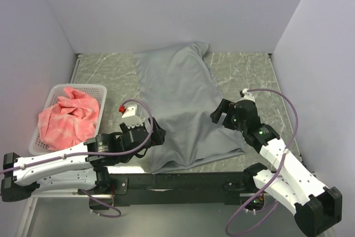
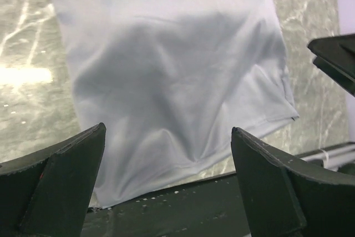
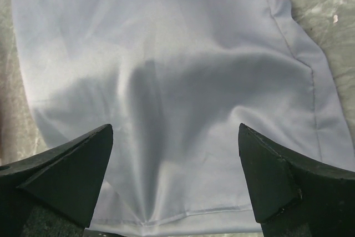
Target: Put the pillow into the pillowcase
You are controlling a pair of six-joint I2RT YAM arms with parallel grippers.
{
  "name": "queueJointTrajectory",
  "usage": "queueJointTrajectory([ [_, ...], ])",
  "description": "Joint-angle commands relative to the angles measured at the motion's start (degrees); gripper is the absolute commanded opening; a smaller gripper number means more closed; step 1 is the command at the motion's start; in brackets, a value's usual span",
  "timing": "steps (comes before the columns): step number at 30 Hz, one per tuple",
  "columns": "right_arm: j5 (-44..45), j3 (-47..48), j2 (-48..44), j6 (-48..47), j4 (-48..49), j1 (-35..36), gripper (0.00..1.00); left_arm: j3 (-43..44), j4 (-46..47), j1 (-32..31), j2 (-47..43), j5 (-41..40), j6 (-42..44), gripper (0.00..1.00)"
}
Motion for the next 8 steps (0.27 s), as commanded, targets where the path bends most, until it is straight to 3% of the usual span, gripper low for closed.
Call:
queueJointTrajectory([
  [1,1.11,0.98,0.79,-2.94,1.62,0.16,1.0,-1.3,-1.43,0.24,-2.12,-3.85,-4.05,0.99],
  [8,1.98,1.95,0.35,-4.17,1.01,0.24,1.0,-1.39,-0.45,0.24,-2.83,-4.46,-2.57,0.99],
])
